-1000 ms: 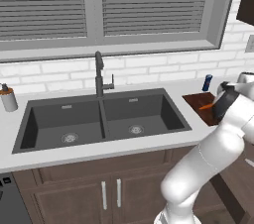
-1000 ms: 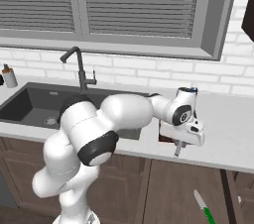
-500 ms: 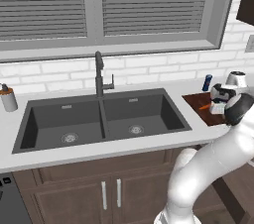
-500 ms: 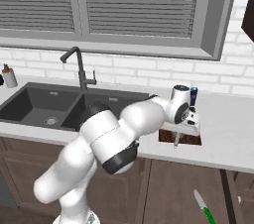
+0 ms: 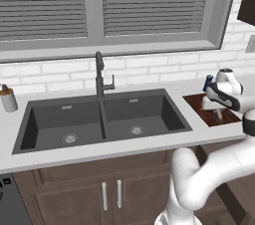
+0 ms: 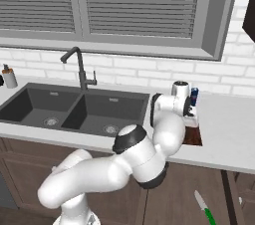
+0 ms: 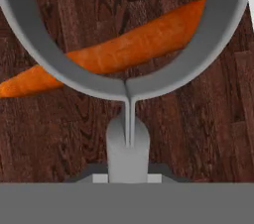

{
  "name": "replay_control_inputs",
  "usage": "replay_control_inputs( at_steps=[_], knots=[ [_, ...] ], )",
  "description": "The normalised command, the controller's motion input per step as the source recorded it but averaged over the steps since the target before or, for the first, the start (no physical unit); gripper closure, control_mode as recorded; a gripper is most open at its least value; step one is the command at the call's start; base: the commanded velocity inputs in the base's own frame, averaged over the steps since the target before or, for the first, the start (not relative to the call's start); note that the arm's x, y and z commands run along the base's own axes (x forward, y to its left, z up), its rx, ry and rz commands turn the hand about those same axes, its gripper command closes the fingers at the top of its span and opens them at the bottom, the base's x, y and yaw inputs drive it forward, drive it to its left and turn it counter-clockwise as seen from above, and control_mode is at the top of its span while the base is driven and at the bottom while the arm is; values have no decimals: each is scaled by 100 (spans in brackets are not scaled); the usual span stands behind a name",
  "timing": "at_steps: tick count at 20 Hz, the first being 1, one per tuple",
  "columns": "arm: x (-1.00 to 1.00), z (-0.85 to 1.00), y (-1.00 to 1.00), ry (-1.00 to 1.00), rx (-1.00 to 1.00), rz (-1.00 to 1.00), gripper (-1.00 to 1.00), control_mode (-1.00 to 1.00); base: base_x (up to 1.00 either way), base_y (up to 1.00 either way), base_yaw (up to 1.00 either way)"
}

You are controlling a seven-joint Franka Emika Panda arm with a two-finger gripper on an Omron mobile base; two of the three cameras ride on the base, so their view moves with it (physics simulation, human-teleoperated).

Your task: Place the appropriate cutting tool for cutting the carrot skin on the cutting board.

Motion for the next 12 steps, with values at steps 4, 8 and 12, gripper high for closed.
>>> replay_control_inputs(
  at_steps=[4, 8, 12],
  knots=[
    [37, -22, -13, 0, 0, 5, 100, -100, 0, 0, 0],
    [16, -35, -7, 0, 0, 3, 100, -100, 0, 0, 0],
    [3, -53, 0, -1, 0, 3, 100, -100, 0, 0, 0]
  ],
)
